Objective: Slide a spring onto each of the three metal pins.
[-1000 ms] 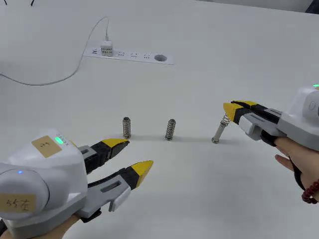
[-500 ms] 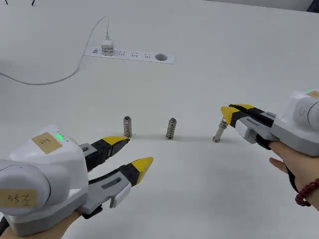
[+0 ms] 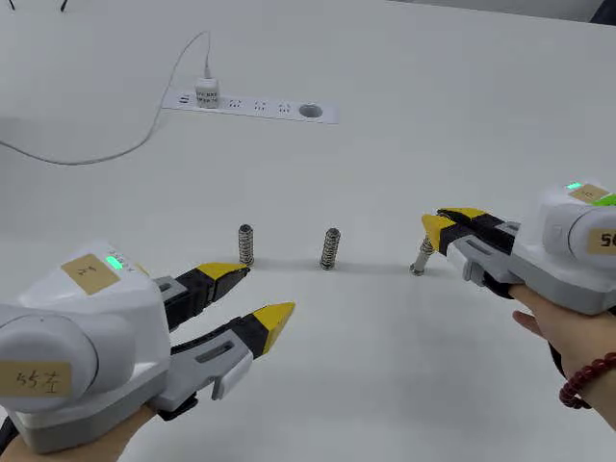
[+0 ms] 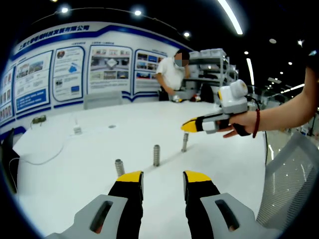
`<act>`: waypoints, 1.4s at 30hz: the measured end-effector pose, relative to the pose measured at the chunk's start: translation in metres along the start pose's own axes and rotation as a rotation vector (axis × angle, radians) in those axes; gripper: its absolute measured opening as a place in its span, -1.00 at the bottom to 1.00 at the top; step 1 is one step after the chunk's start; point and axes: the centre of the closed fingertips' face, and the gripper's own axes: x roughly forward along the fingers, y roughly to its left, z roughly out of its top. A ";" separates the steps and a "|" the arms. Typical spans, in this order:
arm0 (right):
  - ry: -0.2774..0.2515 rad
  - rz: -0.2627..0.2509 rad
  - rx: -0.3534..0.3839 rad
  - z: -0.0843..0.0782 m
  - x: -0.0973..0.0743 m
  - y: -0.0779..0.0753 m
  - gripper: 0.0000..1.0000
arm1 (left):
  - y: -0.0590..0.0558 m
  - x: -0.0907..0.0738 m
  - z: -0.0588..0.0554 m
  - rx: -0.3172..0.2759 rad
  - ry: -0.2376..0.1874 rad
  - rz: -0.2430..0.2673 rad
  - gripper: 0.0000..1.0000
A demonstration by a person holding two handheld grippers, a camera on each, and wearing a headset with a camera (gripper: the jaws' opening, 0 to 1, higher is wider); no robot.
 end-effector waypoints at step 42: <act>0.082 0.018 0.037 -0.031 0.006 0.011 -0.68 | 0.009 -0.005 0.003 0.002 -0.002 0.027 -0.29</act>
